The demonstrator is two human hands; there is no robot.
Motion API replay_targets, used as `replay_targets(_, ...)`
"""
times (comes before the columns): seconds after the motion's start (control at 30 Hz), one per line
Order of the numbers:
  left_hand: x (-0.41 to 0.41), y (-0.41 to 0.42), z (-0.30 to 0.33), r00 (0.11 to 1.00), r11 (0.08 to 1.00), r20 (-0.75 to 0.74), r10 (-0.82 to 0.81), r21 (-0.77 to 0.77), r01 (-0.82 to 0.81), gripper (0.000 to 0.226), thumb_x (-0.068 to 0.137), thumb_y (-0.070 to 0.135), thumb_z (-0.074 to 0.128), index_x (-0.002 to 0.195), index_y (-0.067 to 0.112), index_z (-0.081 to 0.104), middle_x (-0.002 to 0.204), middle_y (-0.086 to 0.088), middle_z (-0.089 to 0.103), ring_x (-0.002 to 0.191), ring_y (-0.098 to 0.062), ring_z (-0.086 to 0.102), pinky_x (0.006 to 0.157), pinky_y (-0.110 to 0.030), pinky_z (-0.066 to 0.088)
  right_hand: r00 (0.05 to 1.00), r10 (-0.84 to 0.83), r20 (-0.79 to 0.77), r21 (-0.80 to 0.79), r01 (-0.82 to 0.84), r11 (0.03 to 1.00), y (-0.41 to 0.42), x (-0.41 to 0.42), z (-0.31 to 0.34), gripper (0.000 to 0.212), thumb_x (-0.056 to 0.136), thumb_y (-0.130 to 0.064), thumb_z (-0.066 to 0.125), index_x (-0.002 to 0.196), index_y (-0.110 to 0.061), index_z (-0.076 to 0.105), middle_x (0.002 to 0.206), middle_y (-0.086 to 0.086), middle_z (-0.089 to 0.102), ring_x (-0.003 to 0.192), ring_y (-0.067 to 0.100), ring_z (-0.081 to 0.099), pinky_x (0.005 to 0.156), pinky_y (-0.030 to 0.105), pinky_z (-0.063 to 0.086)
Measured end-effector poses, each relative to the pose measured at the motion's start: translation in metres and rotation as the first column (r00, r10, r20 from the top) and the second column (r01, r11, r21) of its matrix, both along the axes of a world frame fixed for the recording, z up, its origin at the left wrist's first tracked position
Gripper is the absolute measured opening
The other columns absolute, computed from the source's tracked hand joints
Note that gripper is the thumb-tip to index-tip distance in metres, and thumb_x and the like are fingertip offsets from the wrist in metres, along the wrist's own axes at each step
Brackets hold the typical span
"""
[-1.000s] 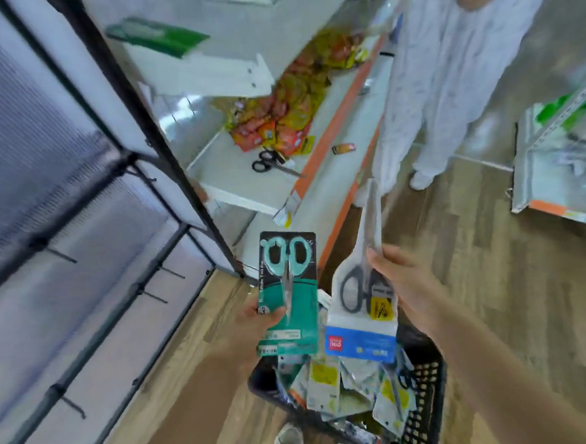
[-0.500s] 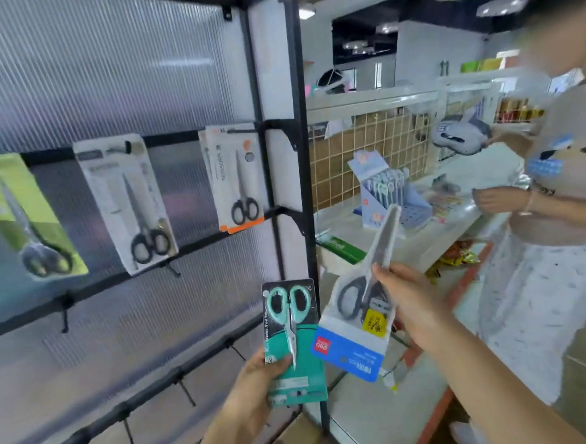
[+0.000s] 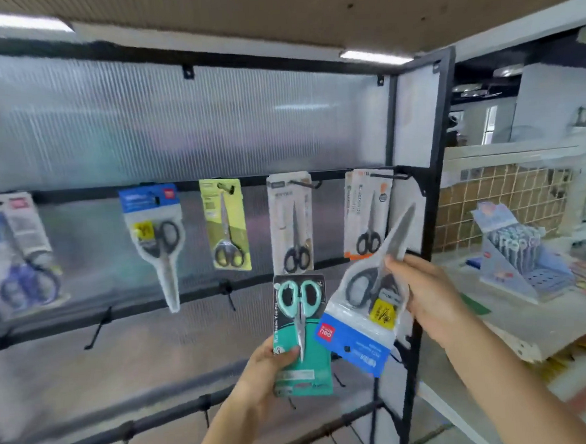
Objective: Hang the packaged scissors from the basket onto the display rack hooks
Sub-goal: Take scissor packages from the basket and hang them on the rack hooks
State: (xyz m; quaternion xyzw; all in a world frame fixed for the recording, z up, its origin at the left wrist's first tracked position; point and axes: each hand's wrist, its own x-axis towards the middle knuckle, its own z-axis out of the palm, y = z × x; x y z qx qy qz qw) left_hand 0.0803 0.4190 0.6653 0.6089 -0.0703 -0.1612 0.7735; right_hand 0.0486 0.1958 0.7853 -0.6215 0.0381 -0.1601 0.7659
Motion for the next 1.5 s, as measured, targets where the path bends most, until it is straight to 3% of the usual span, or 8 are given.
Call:
replay_targets(0.33,-0.044,0.123,-0.001,0.939,0.939,-0.031,0.342,-0.03,-0.343,0.023,0.083,0.0,0.056,0.104,0.008,0.063,0.091,-0.015,0.073,0.073,-0.029,0.07,0.065,-0.039,0.055,0.943,0.331,-0.037,-0.073,-0.333,0.94,0.117,0.017,0.002,0.018,0.089,-0.015,0.061,0.073,-0.012,0.067,0.065,0.002,0.067,0.062,0.017,0.061,0.062,0.029,0.045)
replay_targets(0.6,-0.091,0.163,0.004,0.837,0.829,-0.08,0.542,-0.112,-0.547,0.036,0.072,0.003,0.062,0.108,0.005,0.061,0.092,-0.018,0.072,0.07,-0.03,0.07,0.055,-0.035,0.055,0.898,0.439,-0.022,-0.103,-0.439,0.893,0.157,0.017,0.009,0.011,0.087,-0.02,0.064,0.085,-0.01,0.068,0.079,0.011,0.064,0.077,0.026,0.054,0.064,0.032,0.038)
replay_targets(0.77,-0.105,0.158,0.008,0.804,0.794,-0.072,0.59,-0.127,-0.595,0.022,0.086,-0.004,0.053,0.103,0.006,0.062,0.085,-0.015,0.072,0.064,-0.029,0.07,0.051,-0.032,0.054,0.887,0.462,0.004,-0.013,-0.462,0.887,0.16,0.017,0.007,0.011,0.084,-0.019,0.067,0.087,-0.009,0.063,0.081,0.012,0.062,0.074,0.025,0.052,0.058,0.031,0.039)
replay_targets(0.97,-0.105,0.157,0.011,0.807,0.794,-0.112,0.58,-0.146,-0.59,0.037,0.069,0.003,0.063,0.107,0.004,0.061,0.092,-0.018,0.072,0.071,-0.03,0.07,0.057,-0.036,0.054,0.868,0.491,0.07,0.031,-0.494,0.869,0.16,0.015,0.009,0.01,0.087,-0.002,0.06,0.08,-0.009,0.057,0.058,0.005,0.057,0.045,0.011,0.05,0.036,0.017,0.039)
replay_targets(1.13,-0.1,0.174,0.015,0.826,0.815,-0.103,0.554,-0.133,-0.564,0.032,0.071,0.003,0.063,0.104,0.005,0.061,0.096,-0.019,0.071,0.075,-0.031,0.069,0.062,-0.038,0.054,0.852,0.516,0.085,-0.004,-0.517,0.856,0.18,0.016,0.011,0.013,0.089,-0.005,0.058,0.093,-0.016,0.064,0.06,0.004,0.06,0.04,0.007,0.051,0.036,0.017,0.041)
replay_targets(1.2,-0.097,0.187,0.018,0.835,0.828,-0.08,0.544,-0.113,-0.55,0.024,0.08,0.001,0.06,0.104,0.005,0.061,0.098,-0.018,0.071,0.077,-0.031,0.068,0.065,-0.039,0.055,0.851,0.517,0.093,0.03,-0.521,0.853,0.192,0.016,0.01,0.004,0.084,-0.012,0.064,0.088,-0.011,0.063,0.062,0.005,0.059,0.041,0.006,0.053,0.038,0.017,0.044)
replay_targets(1.37,-0.086,0.225,0.032,0.859,0.854,-0.009,0.512,-0.097,-0.511,0.02,0.088,-0.002,0.054,0.105,0.007,0.061,0.095,-0.016,0.072,0.075,-0.028,0.069,0.065,-0.038,0.057,0.825,0.542,0.162,-0.052,-0.541,0.839,0.225,0.012,0.003,0.08,0.033,-0.046,0.093,0.095,-0.006,0.061,0.084,0.007,0.073,0.073,0.018,0.071,0.061,0.023,0.057)
replay_targets(1.5,-0.078,0.246,0.045,0.889,0.883,0.007,0.457,-0.12,-0.453,0.021,0.089,0.0,0.053,0.108,0.008,0.06,0.1,-0.016,0.072,0.079,-0.028,0.07,0.065,-0.038,0.058,0.837,0.531,0.132,-0.155,-0.512,0.845,0.246,0.002,-0.003,0.047,0.072,-0.002,0.076,0.113,-0.007,0.055,0.096,-0.003,0.073,0.089,0.018,0.069,0.076,0.029,0.058)
